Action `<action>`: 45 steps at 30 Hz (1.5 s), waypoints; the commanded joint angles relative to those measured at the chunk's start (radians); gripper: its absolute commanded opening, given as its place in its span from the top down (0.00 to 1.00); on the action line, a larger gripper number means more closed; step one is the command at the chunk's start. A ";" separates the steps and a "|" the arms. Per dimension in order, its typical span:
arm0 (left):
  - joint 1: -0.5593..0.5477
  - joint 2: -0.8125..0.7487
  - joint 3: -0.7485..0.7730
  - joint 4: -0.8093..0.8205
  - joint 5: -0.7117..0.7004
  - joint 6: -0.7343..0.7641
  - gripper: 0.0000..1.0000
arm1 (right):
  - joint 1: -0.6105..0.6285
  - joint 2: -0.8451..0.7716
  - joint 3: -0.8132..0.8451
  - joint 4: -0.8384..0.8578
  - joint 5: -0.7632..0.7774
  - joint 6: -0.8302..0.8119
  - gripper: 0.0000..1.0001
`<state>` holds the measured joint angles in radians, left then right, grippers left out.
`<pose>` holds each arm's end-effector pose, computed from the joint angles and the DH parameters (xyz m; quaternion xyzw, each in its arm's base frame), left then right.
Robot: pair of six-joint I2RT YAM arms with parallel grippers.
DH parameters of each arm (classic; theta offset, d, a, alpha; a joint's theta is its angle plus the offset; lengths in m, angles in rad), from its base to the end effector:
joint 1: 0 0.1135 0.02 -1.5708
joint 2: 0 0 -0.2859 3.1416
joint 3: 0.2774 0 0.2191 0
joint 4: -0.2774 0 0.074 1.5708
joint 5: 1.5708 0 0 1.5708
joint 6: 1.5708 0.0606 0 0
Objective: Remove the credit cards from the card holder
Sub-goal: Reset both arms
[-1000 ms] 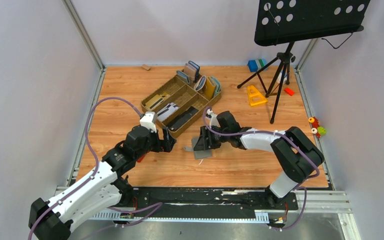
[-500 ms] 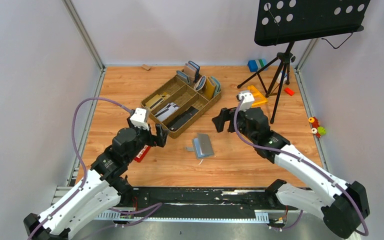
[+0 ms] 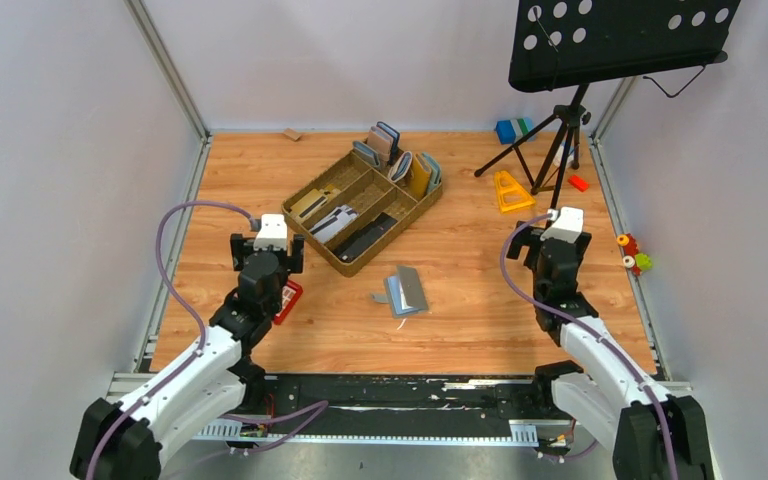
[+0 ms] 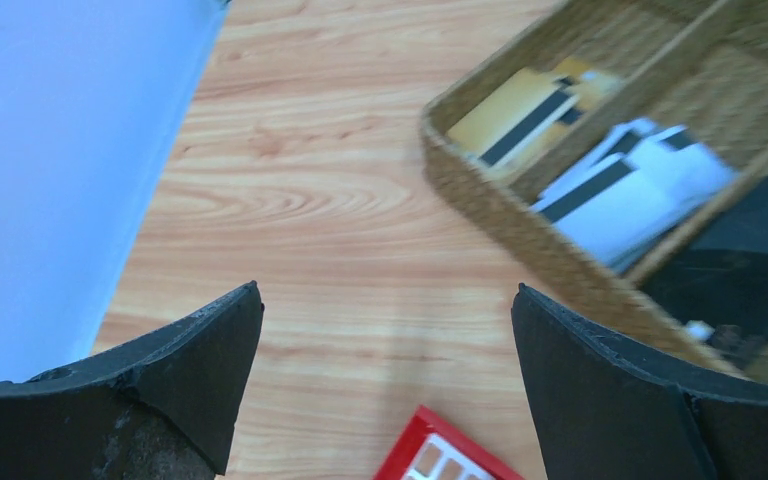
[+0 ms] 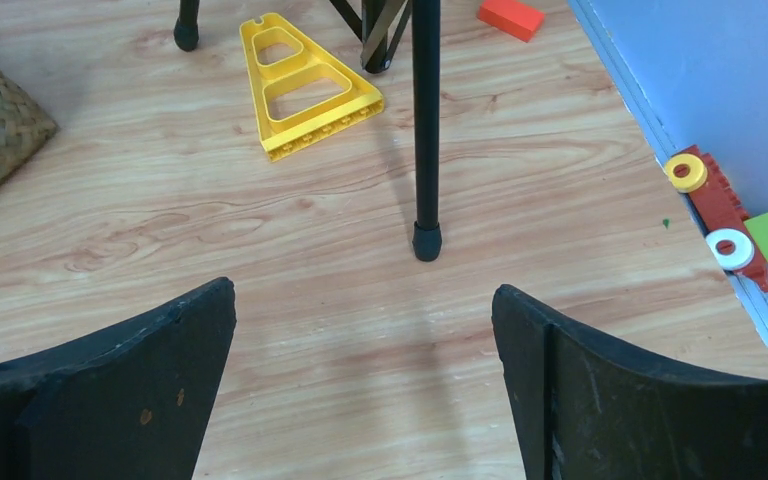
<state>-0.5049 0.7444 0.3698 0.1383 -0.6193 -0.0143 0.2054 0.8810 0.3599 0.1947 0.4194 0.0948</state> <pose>0.1463 -0.0407 0.2571 -0.0012 0.7716 0.0801 0.6311 0.1746 0.0112 0.2397 0.0772 0.8003 -0.0820 0.5889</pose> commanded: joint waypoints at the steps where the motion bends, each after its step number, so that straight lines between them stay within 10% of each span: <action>1: 0.077 0.075 -0.069 0.250 -0.054 0.094 0.00 | -0.011 0.044 -0.021 0.177 -0.053 -0.090 0.00; 6: 0.192 0.130 -0.201 0.555 0.105 0.147 0.00 | -0.011 0.178 -0.127 0.465 -0.005 -0.161 0.00; 19: 0.428 0.384 -0.173 0.685 0.419 0.104 0.00 | -0.075 0.542 -0.189 0.968 -0.075 -0.240 0.00; 28: 0.431 0.623 -0.269 1.125 0.525 0.091 0.02 | -0.098 0.518 -0.134 0.816 -0.037 -0.173 0.00; 45: 0.429 0.621 -0.169 0.915 0.465 0.064 0.00 | -0.098 0.520 -0.133 0.815 -0.037 -0.174 0.00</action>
<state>-0.0788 1.3663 0.1844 1.0203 -0.1585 0.0528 0.1116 1.4139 0.2024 0.9840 0.3828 -0.0982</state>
